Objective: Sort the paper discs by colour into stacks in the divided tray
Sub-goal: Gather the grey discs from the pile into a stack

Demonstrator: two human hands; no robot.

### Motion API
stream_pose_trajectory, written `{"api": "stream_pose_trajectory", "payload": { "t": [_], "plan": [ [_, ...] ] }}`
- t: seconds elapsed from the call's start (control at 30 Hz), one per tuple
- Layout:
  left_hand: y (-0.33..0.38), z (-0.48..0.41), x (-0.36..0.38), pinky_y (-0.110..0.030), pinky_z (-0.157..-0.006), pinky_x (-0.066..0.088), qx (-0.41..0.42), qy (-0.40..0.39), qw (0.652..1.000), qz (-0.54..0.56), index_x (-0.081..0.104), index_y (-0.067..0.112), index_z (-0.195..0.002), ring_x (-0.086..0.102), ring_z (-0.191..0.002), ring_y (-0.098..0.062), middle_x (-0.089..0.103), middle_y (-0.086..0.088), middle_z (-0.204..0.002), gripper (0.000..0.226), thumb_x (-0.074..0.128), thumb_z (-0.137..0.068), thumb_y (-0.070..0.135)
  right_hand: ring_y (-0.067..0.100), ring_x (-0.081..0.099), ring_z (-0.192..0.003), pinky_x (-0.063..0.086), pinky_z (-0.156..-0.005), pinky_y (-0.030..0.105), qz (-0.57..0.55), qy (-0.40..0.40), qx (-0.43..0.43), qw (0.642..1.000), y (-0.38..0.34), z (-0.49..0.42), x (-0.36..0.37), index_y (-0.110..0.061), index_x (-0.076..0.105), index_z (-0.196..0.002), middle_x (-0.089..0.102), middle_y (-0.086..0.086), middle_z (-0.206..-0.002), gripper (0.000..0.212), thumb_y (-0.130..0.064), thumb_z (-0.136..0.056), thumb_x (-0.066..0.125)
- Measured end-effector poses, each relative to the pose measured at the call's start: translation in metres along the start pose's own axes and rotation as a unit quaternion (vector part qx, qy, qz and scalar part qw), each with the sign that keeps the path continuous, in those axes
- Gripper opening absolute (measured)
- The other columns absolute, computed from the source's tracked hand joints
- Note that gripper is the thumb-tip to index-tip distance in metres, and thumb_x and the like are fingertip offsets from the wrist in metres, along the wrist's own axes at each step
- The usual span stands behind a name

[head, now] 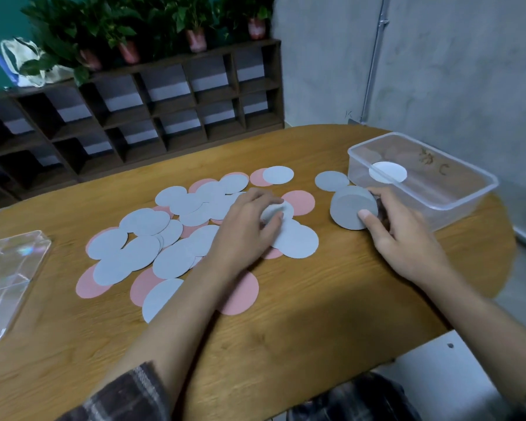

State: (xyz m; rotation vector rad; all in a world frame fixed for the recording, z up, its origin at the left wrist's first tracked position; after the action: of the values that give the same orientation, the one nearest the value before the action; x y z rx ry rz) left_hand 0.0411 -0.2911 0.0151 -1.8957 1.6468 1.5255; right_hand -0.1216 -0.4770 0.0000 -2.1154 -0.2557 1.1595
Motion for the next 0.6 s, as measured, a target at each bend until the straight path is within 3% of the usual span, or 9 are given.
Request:
{"api": "stream_pose_trajectory", "payload": {
  "t": [0.1, 0.23, 0.37, 0.43, 0.5, 0.6],
  "plan": [
    [0.008, -0.028, 0.011, -0.03, -0.096, 0.047, 0.012, -0.023, 0.999, -0.022, 0.071, 0.018, -0.122, 0.06, -0.117, -0.014, 0.068, 0.004, -0.124, 0.026, 0.061, -0.1, 0.027, 0.003, 0.056, -0.081, 0.037, -0.067, 0.016, -0.003, 0.003, -0.003, 1.0, 0.001, -0.003, 0.0, -0.024, 0.052, -0.132, 0.063, -0.005, -0.094, 0.029, -0.029, -0.104, 0.053],
    [0.022, -0.063, 0.045, -0.042, -0.105, 0.049, 0.023, -0.093, 0.995, -0.021, 0.063, 0.016, -0.138, 0.056, -0.131, -0.02, 0.064, 0.0, -0.139, 0.038, 0.059, -0.102, 0.027, 0.005, 0.055, -0.078, 0.039, -0.067, 0.022, -0.01, 0.022, -0.002, 1.0, 0.0, -0.002, -0.003, -0.023, 0.054, -0.129, 0.059, -0.007, -0.086, 0.027, -0.027, -0.103, 0.055],
    [0.026, -0.092, 0.081, -0.045, -0.123, 0.033, 0.029, -0.166, 0.982, -0.086, 0.045, 0.016, -0.155, 0.035, -0.153, -0.024, 0.041, -0.002, -0.164, 0.057, 0.062, -0.103, 0.032, 0.008, 0.055, -0.075, 0.042, -0.065, 0.024, -0.024, 0.073, 0.003, 0.997, 0.003, 0.001, -0.013, -0.023, 0.056, -0.126, 0.06, -0.003, -0.082, 0.026, -0.027, -0.101, 0.058],
    [0.023, -0.102, 0.094, -0.048, -0.125, 0.028, 0.027, -0.204, 0.974, -0.093, 0.04, 0.018, -0.158, 0.028, -0.156, -0.024, 0.036, -0.001, -0.167, 0.064, 0.062, -0.102, 0.039, 0.009, 0.056, -0.076, 0.045, -0.066, 0.026, -0.029, 0.082, 0.005, 0.996, 0.004, 0.002, -0.015, -0.023, 0.057, -0.125, 0.062, -0.001, -0.085, 0.025, -0.027, -0.101, 0.058],
    [0.019, -0.109, 0.101, -0.046, -0.122, 0.032, 0.022, -0.225, 0.971, -0.078, 0.042, 0.021, -0.157, 0.034, -0.153, -0.026, 0.044, -0.001, -0.162, 0.064, 0.062, -0.101, 0.045, 0.01, 0.056, -0.076, 0.046, -0.066, 0.027, -0.032, 0.083, 0.007, 0.996, 0.004, 0.002, -0.015, -0.024, 0.057, -0.125, 0.062, 0.0, -0.085, 0.024, -0.027, -0.101, 0.058],
    [0.015, -0.115, 0.096, -0.041, -0.107, 0.047, 0.016, -0.197, 0.978, -0.062, 0.058, 0.023, -0.146, 0.056, -0.133, -0.026, 0.065, -0.001, -0.141, 0.056, 0.067, -0.098, 0.048, 0.01, 0.055, -0.076, 0.044, -0.065, 0.025, -0.033, 0.078, 0.01, 0.996, 0.005, 0.001, -0.014, -0.026, 0.057, -0.124, 0.062, -0.001, -0.085, 0.023, -0.028, -0.101, 0.057]
  ]
}}
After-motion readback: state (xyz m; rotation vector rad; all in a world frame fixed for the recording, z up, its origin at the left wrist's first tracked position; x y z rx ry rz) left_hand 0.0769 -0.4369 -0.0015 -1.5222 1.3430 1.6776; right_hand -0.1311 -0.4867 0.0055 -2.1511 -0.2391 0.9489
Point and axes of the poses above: each hand's wrist, its own z-axis away from the middle knuckle, its own x-axis out of the palm, y = z × x, the point moved 9 cm from there along -z, towards the middle knuckle
